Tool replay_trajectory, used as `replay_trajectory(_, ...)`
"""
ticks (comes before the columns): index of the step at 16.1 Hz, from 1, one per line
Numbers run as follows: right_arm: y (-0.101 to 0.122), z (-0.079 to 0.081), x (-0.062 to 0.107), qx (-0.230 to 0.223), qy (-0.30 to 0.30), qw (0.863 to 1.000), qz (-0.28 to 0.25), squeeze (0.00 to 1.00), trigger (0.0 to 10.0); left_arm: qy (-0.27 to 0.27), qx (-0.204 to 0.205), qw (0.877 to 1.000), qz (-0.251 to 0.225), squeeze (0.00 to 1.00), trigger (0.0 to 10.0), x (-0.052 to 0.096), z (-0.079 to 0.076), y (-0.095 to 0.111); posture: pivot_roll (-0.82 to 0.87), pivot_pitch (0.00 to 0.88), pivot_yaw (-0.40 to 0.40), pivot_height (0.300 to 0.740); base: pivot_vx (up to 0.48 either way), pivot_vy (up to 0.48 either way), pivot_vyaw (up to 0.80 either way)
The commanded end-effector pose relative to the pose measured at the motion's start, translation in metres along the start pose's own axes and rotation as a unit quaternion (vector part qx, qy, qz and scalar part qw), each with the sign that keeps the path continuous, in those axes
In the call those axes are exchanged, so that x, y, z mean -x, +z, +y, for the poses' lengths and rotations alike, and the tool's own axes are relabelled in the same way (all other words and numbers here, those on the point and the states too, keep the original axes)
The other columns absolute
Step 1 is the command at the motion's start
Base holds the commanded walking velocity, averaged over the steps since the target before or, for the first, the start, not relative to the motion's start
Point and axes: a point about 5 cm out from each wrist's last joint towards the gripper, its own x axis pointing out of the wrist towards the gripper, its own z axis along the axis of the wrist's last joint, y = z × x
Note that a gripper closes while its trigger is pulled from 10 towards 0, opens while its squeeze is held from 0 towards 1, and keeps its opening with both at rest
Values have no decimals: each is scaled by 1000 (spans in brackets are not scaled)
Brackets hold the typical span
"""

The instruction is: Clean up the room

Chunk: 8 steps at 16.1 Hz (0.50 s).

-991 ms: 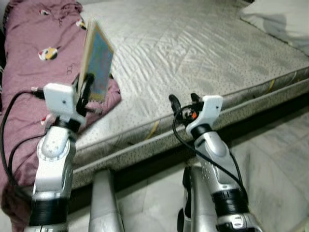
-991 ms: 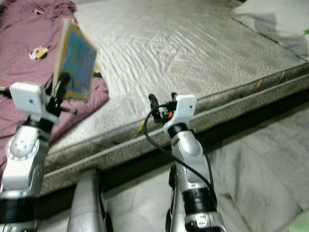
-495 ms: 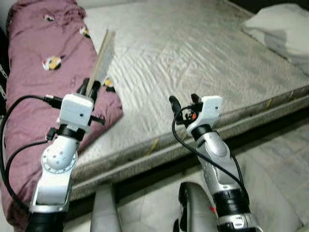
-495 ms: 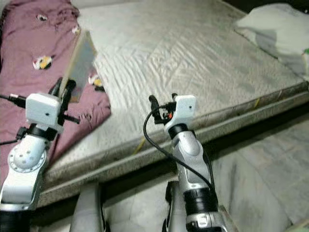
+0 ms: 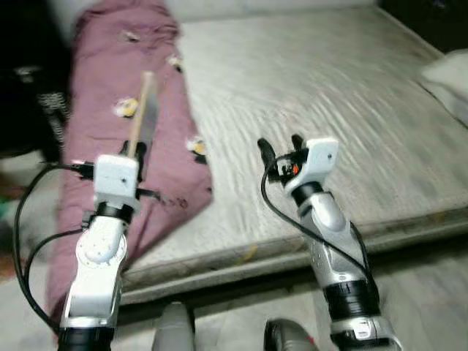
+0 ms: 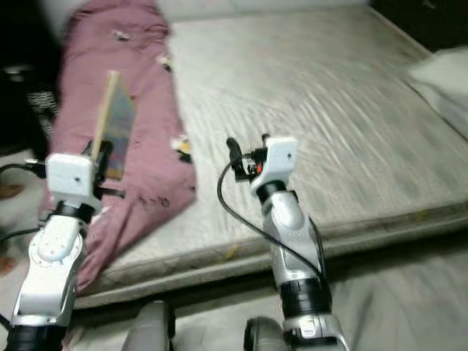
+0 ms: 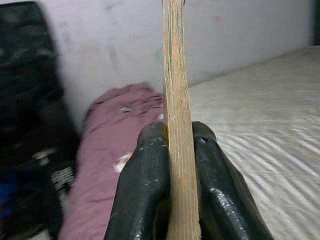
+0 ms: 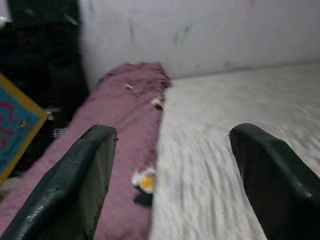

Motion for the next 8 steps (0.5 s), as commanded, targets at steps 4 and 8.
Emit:
replay_trajectory(4, -2, -1, 0, 2, -6, 1000, 2, 0, 10000, 10, 20, 1000, 2, 0, 10000, -4, 2, 2, 57, 0, -7, 740, 0, 0, 0)
replay_trajectory(8, -2, -2, 1, 6, -6, 1000, 4, 0, 10000, -24, 16, 1000, 8, 0, 10000, -3, -12, 0, 53, 0, -8, 740, 0, 0, 0)
